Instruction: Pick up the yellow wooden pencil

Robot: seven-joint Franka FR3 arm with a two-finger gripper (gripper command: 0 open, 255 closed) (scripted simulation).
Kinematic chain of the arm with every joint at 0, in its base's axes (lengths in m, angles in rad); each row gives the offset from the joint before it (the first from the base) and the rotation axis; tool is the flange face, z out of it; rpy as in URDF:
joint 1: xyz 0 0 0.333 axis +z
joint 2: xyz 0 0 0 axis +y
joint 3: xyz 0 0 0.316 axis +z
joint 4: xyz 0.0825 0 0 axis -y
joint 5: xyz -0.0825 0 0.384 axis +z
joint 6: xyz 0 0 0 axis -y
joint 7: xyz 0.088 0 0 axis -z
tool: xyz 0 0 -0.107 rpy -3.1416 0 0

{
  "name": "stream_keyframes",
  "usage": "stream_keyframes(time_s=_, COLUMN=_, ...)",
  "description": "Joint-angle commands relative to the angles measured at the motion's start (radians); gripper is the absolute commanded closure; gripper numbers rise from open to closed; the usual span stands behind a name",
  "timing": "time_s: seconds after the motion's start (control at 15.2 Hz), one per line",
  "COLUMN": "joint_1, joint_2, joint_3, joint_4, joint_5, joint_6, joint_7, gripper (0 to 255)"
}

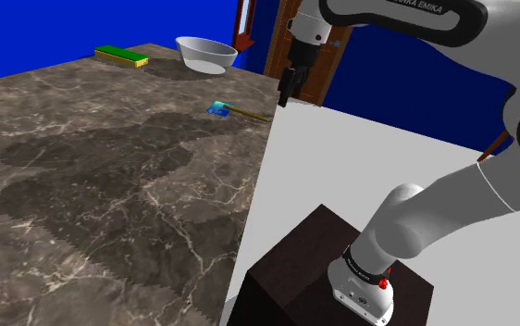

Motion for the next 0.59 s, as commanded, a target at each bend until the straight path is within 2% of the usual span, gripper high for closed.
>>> stream_keyframes(time_s=0.0, joint_1=0.019, joint_2=0.068, joint_3=0.012, joint_4=0.067, joint_5=0.014, joint_6=-0.009, joint_7=-0.023, gripper=0)
stream_keyframes(time_s=0.53, joint_1=0.087, joint_2=0.353, joint_3=0.071, joint_4=0.383, joint_5=0.054, joint_6=-0.078, joint_7=-0.103, gripper=0)
